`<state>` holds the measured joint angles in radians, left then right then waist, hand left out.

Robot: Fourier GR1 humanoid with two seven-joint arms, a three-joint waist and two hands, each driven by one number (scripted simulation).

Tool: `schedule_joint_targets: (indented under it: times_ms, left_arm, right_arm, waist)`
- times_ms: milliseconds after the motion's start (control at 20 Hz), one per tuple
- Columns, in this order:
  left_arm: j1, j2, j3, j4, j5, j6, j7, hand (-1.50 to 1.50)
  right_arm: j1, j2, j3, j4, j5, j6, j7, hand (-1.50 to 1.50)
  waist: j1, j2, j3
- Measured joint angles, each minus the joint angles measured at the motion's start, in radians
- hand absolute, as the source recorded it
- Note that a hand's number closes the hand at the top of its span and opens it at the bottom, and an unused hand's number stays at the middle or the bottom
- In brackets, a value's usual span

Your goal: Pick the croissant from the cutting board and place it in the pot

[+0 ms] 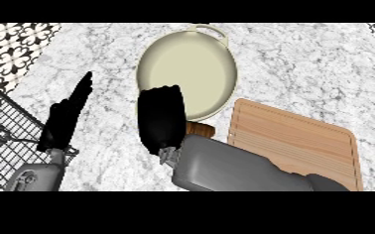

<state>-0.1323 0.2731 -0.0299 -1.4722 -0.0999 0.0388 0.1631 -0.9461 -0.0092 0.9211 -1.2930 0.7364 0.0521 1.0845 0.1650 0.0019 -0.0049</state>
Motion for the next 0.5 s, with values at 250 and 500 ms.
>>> schedule_joint_targets:
  times_ms: [250, 500]
  left_arm:
    - [0.004, 0.008, 0.014, 0.007, 0.000, 0.005, 0.000, 0.00]
    - [0.009, 0.010, 0.023, 0.006, 0.008, 0.006, -0.005, 0.00]
  right_arm:
    - [-0.165, -0.003, -0.008, 0.003, 0.054, -0.045, 0.049, 1.50]
    - [-0.256, -0.004, -0.050, 0.033, 0.061, -0.118, 0.068, 1.50]
  waist:
    - [-0.020, -0.006, 0.000]
    - [-0.029, -0.001, 0.000]
